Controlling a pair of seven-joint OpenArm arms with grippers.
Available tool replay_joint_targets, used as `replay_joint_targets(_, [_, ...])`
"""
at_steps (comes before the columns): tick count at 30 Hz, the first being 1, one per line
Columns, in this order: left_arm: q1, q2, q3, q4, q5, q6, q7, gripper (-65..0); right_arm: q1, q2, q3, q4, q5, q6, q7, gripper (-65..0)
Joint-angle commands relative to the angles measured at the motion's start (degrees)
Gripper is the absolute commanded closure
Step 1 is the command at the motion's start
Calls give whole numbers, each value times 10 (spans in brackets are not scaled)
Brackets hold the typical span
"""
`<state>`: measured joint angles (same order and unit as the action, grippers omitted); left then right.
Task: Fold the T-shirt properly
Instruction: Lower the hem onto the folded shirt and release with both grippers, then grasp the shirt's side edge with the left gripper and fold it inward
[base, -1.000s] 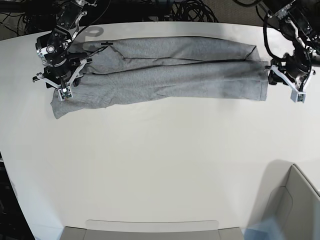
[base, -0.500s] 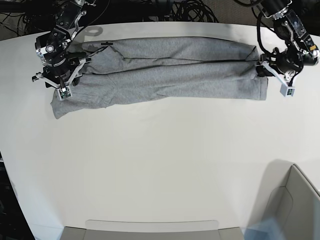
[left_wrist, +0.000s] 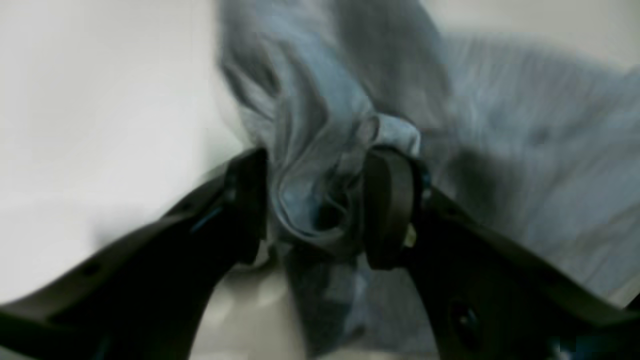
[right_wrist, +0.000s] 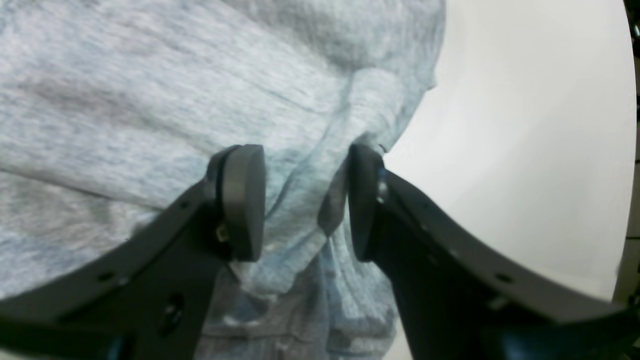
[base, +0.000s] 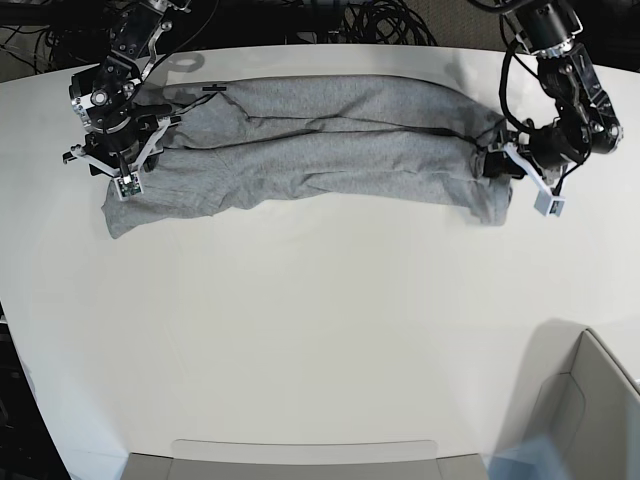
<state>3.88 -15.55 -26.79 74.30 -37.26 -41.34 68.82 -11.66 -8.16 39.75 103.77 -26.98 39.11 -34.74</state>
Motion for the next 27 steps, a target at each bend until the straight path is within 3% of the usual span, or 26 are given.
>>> replay_joint_targets(1, [21, 6, 22, -38, 68, 13, 62, -315, 5, 3, -1, 9, 7, 9, 11, -271])
replay_joint_targets(4, [29, -1, 58, -57, 64, 13, 44, -313, 5, 5, -1, 9, 7, 9, 11, -271])
replay_joint_targets(6, [46, -1, 71, -52, 64, 13, 38, -271, 5, 10, -1, 9, 7, 9, 11, -271])
replay_joint_targets(11, [49, -8, 62, -52, 69, 13, 43, 0, 7, 10, -1, 9, 7, 9, 11, -271])
replay_joint_targets(21, [52, -81, -127, -69, 69, 13, 45, 0, 14, 8, 0, 9, 7, 9, 11, -271])
replay_joint_targets(27, [49, -93, -157, -56, 69, 13, 82, 0, 14, 6, 0, 9, 7, 9, 11, -271])
